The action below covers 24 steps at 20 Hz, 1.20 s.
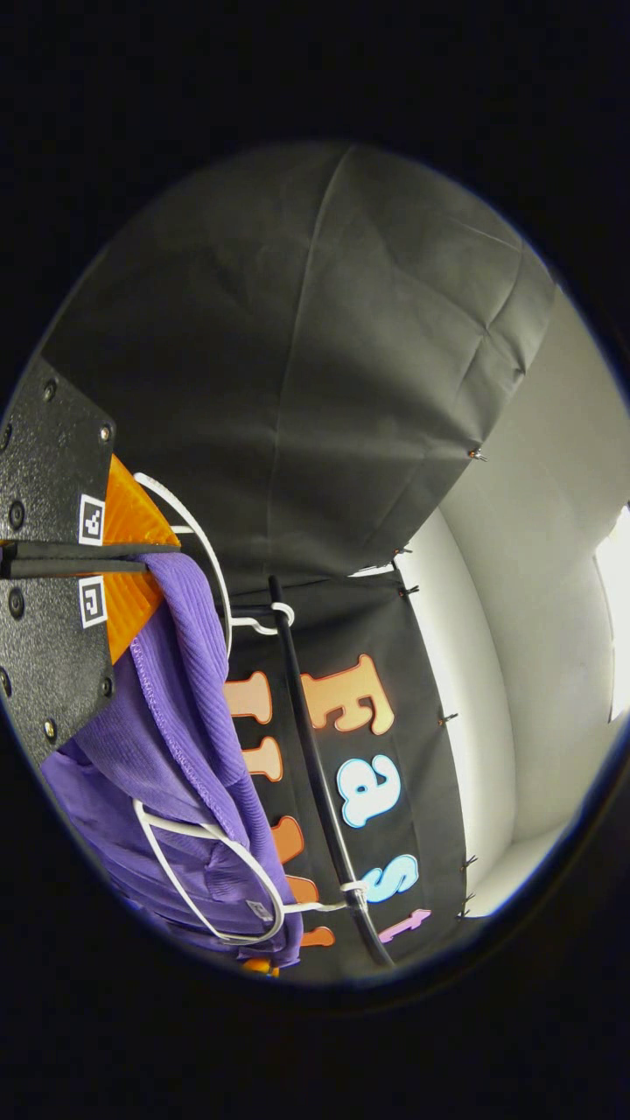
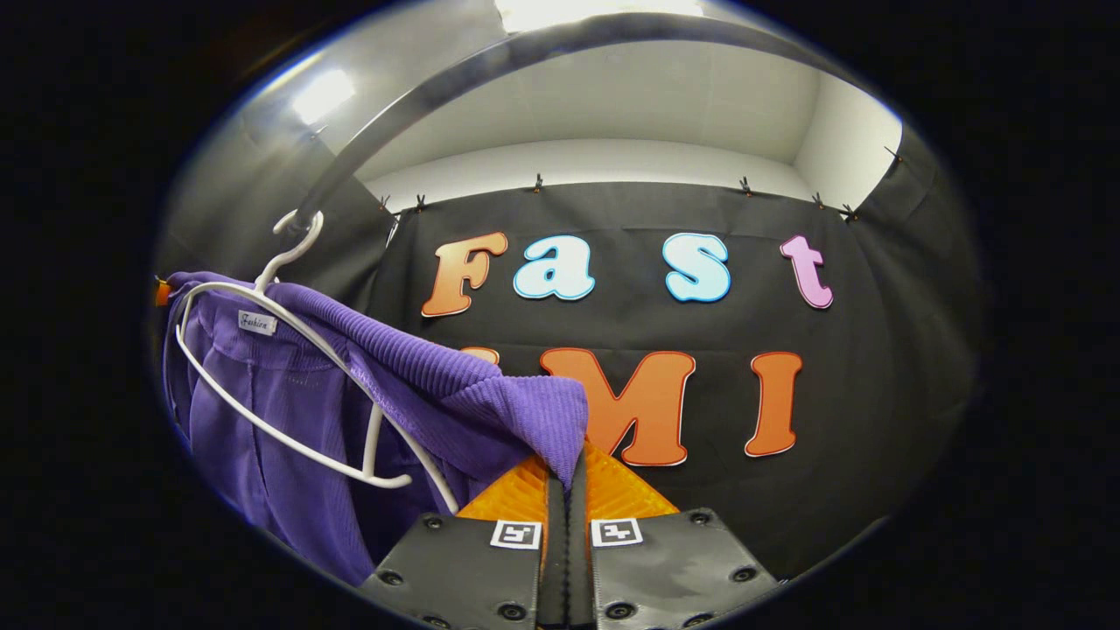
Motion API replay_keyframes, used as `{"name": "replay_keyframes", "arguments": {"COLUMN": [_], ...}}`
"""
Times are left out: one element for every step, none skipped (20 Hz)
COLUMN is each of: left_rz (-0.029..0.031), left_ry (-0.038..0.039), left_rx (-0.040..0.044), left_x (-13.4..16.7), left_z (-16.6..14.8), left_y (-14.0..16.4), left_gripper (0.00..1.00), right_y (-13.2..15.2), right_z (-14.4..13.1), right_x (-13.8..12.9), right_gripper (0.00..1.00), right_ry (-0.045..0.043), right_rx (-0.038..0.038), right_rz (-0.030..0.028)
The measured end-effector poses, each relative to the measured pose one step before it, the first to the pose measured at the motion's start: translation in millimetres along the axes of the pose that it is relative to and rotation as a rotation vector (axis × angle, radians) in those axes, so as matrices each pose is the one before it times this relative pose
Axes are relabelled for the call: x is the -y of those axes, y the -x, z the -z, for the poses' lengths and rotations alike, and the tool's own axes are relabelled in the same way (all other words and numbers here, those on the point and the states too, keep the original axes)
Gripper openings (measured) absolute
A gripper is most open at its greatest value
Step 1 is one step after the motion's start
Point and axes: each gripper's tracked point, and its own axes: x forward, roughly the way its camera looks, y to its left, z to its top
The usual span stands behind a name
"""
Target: Grasp the clothes on the hanger with both hands and then place them into the laundry hamper below.
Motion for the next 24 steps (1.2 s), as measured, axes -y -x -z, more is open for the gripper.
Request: {"name": "replay_keyframes", "arguments": {"left_rz": [0.00062,0.0001,-0.00044,0.00319,0.00882,0.00984,0.00788,0.0066,0.01694,0.0166,0.00926,0.00576,0.00186,-0.00001,0.00051,0.00514,0.00785,0.00595,0.00206,0.00061,0.00128,0.0003,0.00343,-0.00027], "left_ry": [0.00652,0.00388,0.00142,0.0017,0.00242,0.00044,-0.0016,0.00395,0.01734,0.02522,0.02383,0.00829,-0.00491,-0.00324,0.00782,0.01842,0.02134,0.0145,0.00535,-0.00138,-0.00049,0.00128,0.0015,0.00164], "left_rx": [-0.00133,-0.00003,0.00141,0.0001,-0.00335,-0.0057,-0.00681,-0.01012,-0.0198,-0.0211,-0.01536,-0.00821,-0.00471,-0.00242,-0.00242,-0.00554,-0.00774,-0.00413,-0.00289,-0.00402,-0.00345,-0.00426,-0.00651,-0.00582], "left_x": [0.89,-0.22,-0.2,0.87,2.38,0.9,1.09,1.01,7.0,6.21,0.77,1.27,0.96,0.31,1.86,1.36,0.02,-1.6,-2.7,-2.36,-1.31,-1.75,-1.47,-1.68], "left_z": [0.57,0.28,0.08,1.02,1.95,2.22,2.17,3.95,6.88,9.53,8.35,6.13,3.96,4.38,5.1,4.52,4.56,3.53,2.03,2.88,3.28,3.02,2.99,2.6], "left_y": [-1.21,-0.44,-1.84,-0.97,-0.63,0.27,-1.32,-2.91,-3.61,-0.95,1.18,1.45,0.9,-0.45,0.38,3.35,6.32,4.03,1.97,2.63,4.19,4.79,5.09,3.37], "left_gripper": [0.0,0.0,0.0,0.0,0.0,0.0,0.0,0.0,0.0,0.0,0.0,0.0,0.0,0.0,0.0,0.0,0.0,0.0,0.0,0.0,0.0,0.0,0.0,0.0], "right_y": [-4.98,-4.23,-5.0,-4.97,-3.76,-3.27,-5.01,-6.98,-12.82,-8.13,-4.29,-0.47,0.76,-2.03,2.93,0.26,4.23,6.17,6.63,5.56,5.1,5.66,5.38,5.14], "right_z": [2.5,2.1,1.49,2.33,2.32,2.11,3.93,6.77,11.06,13.41,16.01,15.07,8.08,3.56,6.33,5.51,4.2,3.98,1.38,-0.05,1.36,0.38,0.29,0.78], "right_x": [-0.61,-0.13,-1.05,-0.38,0.78,1.4,0.47,5.26,4.84,2.33,5.53,4.55,0.73,-0.75,-2.14,0.78,1.15,0.24,-1.52,-1.5,-0.72,-1.08,0.49,-1.11], "right_gripper": [0.08,0.07,0.07,0.07,0.07,0.07,0.07,0.02,0.02,0.07,0.07,0.08,0.07,0.07,0.08,0.08,0.08,0.07,0.07,0.07,0.07,0.07,0.07,0.07], "right_ry": [-0.01318,-0.02293,-0.02627,-0.02728,-0.02104,-0.01897,-0.02651,-0.02613,-0.03495,-0.03348,-0.00755,0.0036,0.00906,-0.00298,-0.00407,-0.00147,0.00081,0.00537,0.00931,0.0117,0.01429,0.01279,0.01215,0.0111], "right_rx": [-0.00693,-0.00643,-0.005,-0.00684,-0.00931,-0.00969,-0.01264,-0.0231,-0.02215,-0.03321,-0.03969,-0.01783,-0.00462,0.00988,-0.00559,-0.0029,-0.00759,-0.00492,0.00078,0.00308,0.00002,0.00153,-0.00136,-0.00355], "right_rz": [-0.01144,-0.01226,-0.01407,-0.01571,-0.0149,-0.01474,-0.01343,-0.00166,-0.01912,-0.01364,0.00454,0.0081,0.00183,-0.00249,-0.00366,0.00215,0.00457,0.00244,0.00012,0.00153,0.00125,0.00315,0.00307,0.00254]}}
